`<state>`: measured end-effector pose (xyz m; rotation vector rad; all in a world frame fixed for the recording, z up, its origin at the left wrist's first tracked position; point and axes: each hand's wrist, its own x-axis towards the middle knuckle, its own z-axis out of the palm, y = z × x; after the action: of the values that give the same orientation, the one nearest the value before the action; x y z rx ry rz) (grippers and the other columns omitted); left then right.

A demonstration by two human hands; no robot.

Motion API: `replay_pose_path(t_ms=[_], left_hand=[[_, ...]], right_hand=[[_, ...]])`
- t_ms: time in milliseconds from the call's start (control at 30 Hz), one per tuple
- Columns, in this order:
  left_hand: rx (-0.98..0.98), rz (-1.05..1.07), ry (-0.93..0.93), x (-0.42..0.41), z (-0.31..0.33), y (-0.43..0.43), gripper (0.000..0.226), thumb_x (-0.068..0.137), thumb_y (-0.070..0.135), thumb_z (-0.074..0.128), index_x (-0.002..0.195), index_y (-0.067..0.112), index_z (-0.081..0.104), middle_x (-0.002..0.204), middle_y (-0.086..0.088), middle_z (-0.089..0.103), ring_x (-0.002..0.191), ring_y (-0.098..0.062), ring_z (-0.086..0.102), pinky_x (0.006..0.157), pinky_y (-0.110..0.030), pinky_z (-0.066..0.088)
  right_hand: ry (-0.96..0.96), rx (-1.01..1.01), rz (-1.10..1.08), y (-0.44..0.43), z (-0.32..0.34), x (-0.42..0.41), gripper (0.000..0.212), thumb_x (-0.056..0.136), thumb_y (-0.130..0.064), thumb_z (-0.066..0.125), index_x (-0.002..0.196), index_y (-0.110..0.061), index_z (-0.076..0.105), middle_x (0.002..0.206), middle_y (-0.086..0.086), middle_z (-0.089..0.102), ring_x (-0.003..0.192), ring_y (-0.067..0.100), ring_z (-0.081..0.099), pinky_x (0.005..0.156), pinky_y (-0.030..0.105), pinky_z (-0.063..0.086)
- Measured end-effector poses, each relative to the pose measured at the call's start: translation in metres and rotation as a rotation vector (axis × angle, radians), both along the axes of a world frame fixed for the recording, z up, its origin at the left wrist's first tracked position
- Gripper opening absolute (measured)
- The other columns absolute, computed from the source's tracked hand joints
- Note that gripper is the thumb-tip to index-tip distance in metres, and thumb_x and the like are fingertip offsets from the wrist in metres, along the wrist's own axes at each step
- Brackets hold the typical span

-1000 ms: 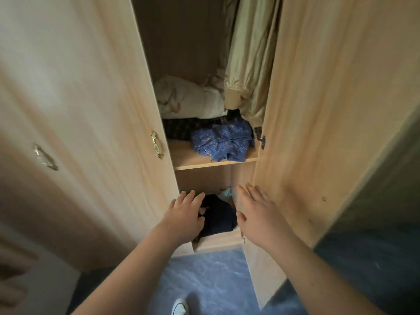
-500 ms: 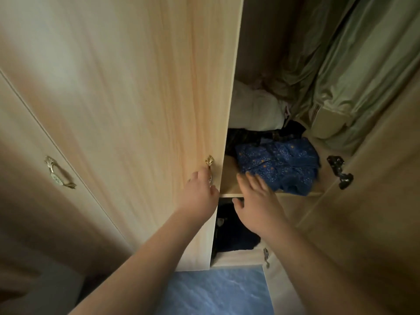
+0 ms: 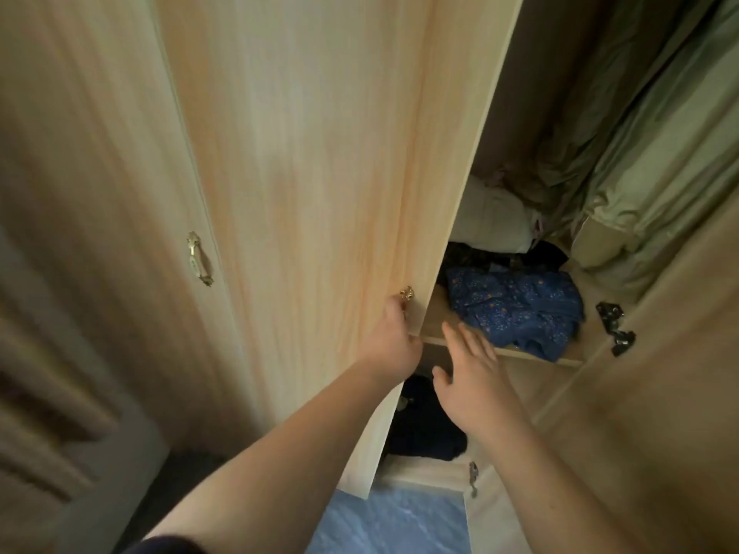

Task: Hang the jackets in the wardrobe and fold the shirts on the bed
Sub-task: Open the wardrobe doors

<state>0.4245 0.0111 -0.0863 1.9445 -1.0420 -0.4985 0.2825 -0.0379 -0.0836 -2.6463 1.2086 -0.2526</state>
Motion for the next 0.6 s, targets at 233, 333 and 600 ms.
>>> replay_pose_path(t_ms=[233, 333, 600], left_hand=[[-0.006, 0.058, -0.088, -0.037, -0.015, 0.129, 0.066, 0.092, 0.01, 0.053, 0.148, 0.021, 0.02, 0.147, -0.004, 0.043, 0.127, -0.025, 0.053, 0.099, -0.031, 0.046], [0.051, 0.118, -0.129, -0.037, -0.012, 0.186, 0.063, 0.095, 0.019, 0.054, 0.146, 0.028, 0.019, 0.135, -0.001, 0.051, 0.1, -0.023, 0.065, 0.078, -0.029, 0.055], [0.077, 0.165, -0.035, 0.016, 0.014, 0.329, 0.046, 0.091, 0.015, 0.054, 0.131, 0.023, 0.034, 0.116, 0.003, 0.057, 0.094, -0.011, 0.059, 0.073, -0.023, 0.051]], right_hand=[[-0.016, 0.094, 0.131, 0.106, -0.007, -0.036, 0.067, 0.099, -0.048, 0.041, 0.157, -0.029, 0.013, 0.164, -0.003, 0.016, 0.151, 0.02, 0.01, 0.121, 0.038, 0.019], [0.011, 0.137, 0.198, 0.155, -0.006, -0.038, 0.066, 0.1, -0.051, 0.037, 0.157, -0.033, 0.008, 0.164, -0.007, 0.014, 0.152, 0.017, 0.008, 0.12, 0.039, 0.019], [0.065, 0.121, 0.345, 0.272, 0.008, -0.005, 0.064, 0.101, -0.051, 0.034, 0.157, -0.035, 0.007, 0.165, -0.01, 0.011, 0.152, 0.016, 0.005, 0.12, 0.04, 0.02]])
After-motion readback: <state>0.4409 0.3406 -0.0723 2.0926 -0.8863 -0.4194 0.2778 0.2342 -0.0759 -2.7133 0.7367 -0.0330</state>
